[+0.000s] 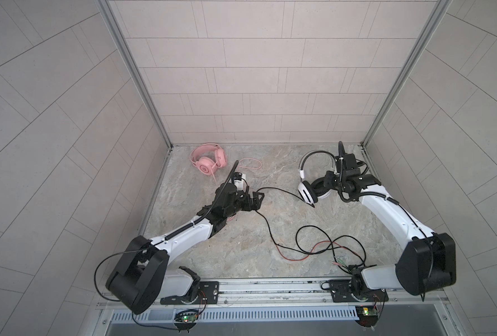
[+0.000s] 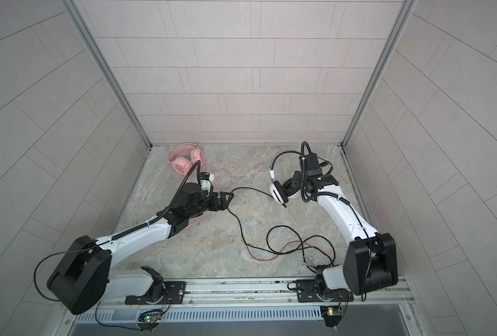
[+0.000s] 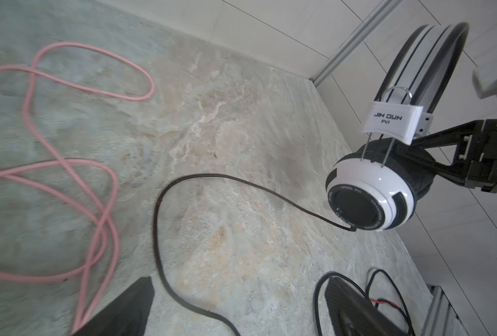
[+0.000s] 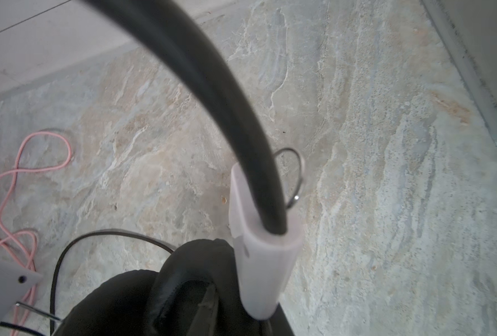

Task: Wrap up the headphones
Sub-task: 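Carry the white headset toward the left gripper while left gripper reaches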

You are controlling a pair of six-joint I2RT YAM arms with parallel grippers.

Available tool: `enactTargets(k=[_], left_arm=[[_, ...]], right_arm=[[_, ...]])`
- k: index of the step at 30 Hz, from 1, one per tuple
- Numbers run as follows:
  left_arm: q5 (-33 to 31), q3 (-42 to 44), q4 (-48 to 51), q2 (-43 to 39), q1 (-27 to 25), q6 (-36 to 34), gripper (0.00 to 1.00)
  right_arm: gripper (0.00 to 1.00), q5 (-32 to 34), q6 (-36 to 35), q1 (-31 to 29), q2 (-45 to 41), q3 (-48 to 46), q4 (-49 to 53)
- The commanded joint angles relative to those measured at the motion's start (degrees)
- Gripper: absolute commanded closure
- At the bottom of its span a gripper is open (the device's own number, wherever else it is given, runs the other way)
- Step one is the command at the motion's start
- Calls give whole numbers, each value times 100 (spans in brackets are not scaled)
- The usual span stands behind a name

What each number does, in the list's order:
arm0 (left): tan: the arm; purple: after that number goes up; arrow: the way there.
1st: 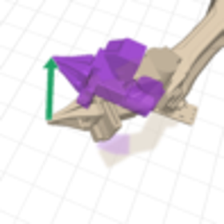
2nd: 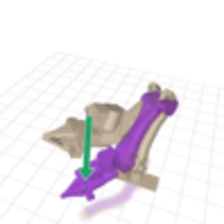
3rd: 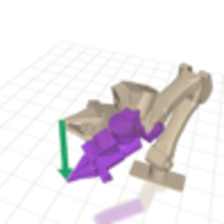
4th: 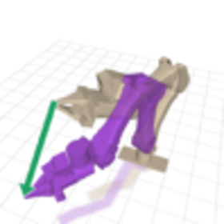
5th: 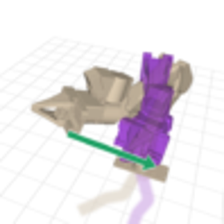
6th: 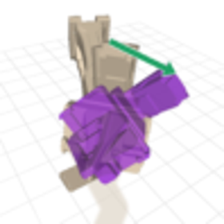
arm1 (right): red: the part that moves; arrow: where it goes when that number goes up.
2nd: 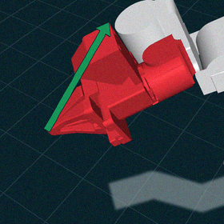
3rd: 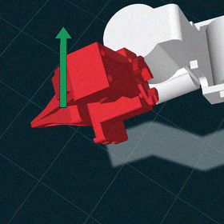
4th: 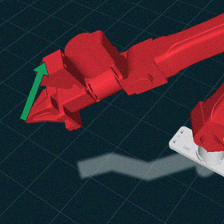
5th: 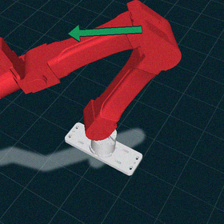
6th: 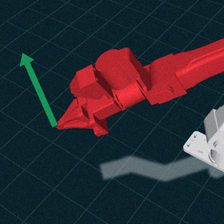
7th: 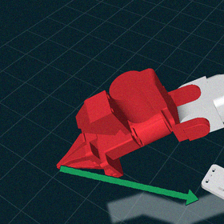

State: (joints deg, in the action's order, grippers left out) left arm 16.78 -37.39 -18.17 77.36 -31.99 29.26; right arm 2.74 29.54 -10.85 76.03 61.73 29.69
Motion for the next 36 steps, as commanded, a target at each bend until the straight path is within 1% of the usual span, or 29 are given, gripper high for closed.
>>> enactTargets(k=[1,5,9,11,14,18,22,25,29,32,36], left_arm=[[349,-234,-465,437,-267,27,1],[584,-216,-1152,939,-438,523,0],[592,-103,-1619,1072,-516,818,0],[435,-74,-1641,1028,-589,795,0],[115,-7,-1597,909,-660,743,0],[-133,75,-1619,740,-753,769,0],[-542,-41,-1213,683,-906,511,1],[-815,-71,-957,632,-908,400,7],[-1313,-23,-635,310,-910,190,7],[-1714,105,-566,-45,-906,-25,7],[-1789,163,-340,-556,-894,-94,7]], right_arm=[[87,798,180,-429,-516,-303,-164],[89,1602,443,-1159,-788,-606,-224],[89,1769,606,-1536,-629,-697,-314],[89,1928,679,-1731,-431,-644,-267],[90,2376,768,-2107,-219,-570,-228],[90,2428,856,-2320,148,-378,-143],[89,2636,918,-2654,338,-175,-19],[89,2780,801,-2833,462,10,141],[89,2694,524,-2903,556,178,321],[91,2584,128,-2973,608,323,438],[92,2626,-295,-3160,860,749,939]])
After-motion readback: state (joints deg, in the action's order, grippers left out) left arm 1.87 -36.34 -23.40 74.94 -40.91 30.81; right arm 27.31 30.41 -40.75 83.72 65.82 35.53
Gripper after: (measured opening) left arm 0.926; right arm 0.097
